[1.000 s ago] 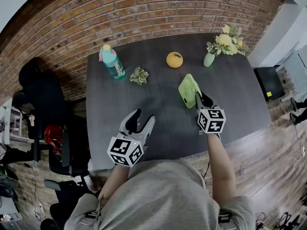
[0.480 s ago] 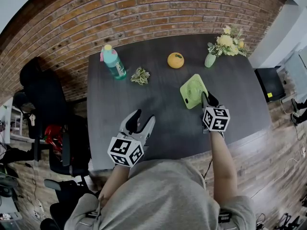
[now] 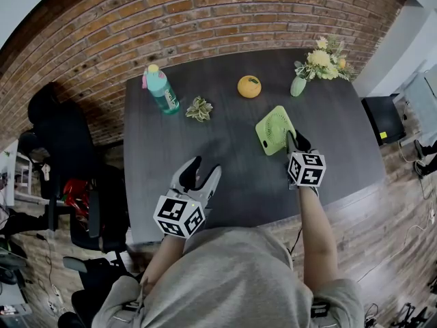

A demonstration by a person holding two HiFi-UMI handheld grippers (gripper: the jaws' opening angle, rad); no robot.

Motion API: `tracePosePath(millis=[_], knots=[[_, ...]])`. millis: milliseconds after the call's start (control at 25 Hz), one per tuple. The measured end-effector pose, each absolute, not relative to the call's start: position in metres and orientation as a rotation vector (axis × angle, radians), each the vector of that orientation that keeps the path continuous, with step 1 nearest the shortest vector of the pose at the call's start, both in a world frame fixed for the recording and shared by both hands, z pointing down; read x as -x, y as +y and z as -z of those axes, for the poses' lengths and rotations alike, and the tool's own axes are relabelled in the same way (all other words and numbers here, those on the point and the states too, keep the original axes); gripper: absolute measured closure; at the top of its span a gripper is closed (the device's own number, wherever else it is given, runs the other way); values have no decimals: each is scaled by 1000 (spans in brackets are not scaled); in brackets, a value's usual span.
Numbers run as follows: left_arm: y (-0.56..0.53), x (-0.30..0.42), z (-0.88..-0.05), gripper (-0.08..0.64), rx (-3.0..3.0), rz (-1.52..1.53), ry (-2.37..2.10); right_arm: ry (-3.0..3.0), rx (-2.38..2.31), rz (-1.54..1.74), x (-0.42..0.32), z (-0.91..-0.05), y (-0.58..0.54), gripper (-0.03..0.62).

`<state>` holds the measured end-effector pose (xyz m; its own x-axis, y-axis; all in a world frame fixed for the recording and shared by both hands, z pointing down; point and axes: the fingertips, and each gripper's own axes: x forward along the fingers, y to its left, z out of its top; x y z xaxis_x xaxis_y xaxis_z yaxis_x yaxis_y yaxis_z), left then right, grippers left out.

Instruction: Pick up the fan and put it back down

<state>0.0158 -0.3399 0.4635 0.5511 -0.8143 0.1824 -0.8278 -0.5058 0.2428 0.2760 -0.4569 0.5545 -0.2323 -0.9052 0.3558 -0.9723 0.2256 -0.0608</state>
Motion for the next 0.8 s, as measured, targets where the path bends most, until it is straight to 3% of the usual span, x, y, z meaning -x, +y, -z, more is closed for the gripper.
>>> tracePosePath(millis=[120,240,800], knots=[[-338,-15,-462,322,-2486,-65,-1358,-2241,-1761,-374,-274,-553,-457,512],[-335,-14,-459,322,-2489,-67,-1352,-2243,-1768,-393,-273,-550,-453,469],[-304,-11,-446,322,-2551,-89,-1244,-2262,-1941,-454,-257,-510,-373,469]])
